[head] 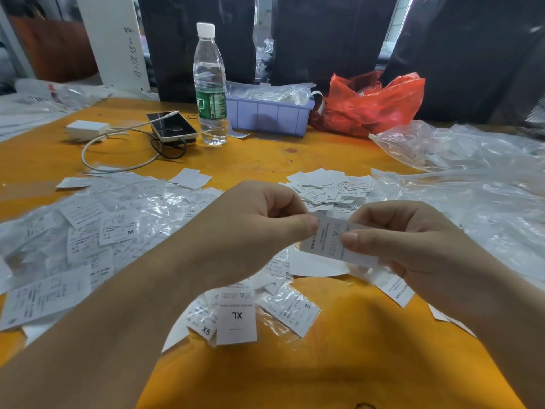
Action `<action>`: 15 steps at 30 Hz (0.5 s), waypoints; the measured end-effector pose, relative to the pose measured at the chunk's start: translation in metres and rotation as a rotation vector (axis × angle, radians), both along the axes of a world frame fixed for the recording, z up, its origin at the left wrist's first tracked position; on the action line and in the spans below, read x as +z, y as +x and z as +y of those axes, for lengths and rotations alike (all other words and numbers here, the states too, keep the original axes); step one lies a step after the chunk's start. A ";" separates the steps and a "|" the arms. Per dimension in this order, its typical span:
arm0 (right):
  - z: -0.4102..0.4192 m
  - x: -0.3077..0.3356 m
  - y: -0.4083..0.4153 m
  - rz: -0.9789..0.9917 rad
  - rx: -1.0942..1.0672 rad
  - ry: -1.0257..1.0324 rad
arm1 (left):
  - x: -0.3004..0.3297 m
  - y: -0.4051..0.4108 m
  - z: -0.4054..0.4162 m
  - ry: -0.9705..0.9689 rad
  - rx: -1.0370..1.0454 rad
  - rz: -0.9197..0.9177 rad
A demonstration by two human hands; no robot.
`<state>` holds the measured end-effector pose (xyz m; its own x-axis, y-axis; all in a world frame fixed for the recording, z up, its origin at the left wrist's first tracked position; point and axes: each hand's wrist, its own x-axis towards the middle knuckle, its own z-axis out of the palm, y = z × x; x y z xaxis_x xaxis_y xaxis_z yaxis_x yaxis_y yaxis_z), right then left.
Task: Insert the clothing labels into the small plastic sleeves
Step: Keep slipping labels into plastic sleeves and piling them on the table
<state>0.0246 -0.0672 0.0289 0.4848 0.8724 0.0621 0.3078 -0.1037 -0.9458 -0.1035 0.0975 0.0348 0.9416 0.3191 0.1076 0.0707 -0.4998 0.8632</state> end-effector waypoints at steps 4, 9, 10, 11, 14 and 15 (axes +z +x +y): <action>0.000 0.001 0.000 0.002 -0.007 0.003 | 0.001 0.000 0.004 -0.039 0.030 0.016; 0.000 0.000 -0.002 0.031 0.010 -0.003 | 0.000 0.000 0.001 -0.027 0.018 0.018; 0.000 -0.001 -0.002 0.026 0.007 -0.008 | 0.000 0.000 0.000 -0.023 0.016 0.019; 0.000 -0.001 -0.002 0.023 0.003 -0.013 | 0.000 0.001 -0.001 -0.018 0.014 0.020; 0.000 -0.001 -0.002 0.029 -0.002 -0.014 | 0.000 0.001 -0.002 -0.015 0.008 0.022; 0.000 -0.001 -0.002 0.031 0.000 -0.013 | 0.000 0.001 -0.002 -0.016 0.008 0.021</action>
<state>0.0221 -0.0668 0.0279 0.4862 0.8731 0.0353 0.2781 -0.1163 -0.9535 -0.1022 0.0951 0.0350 0.9409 0.3283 0.0830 0.0927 -0.4855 0.8693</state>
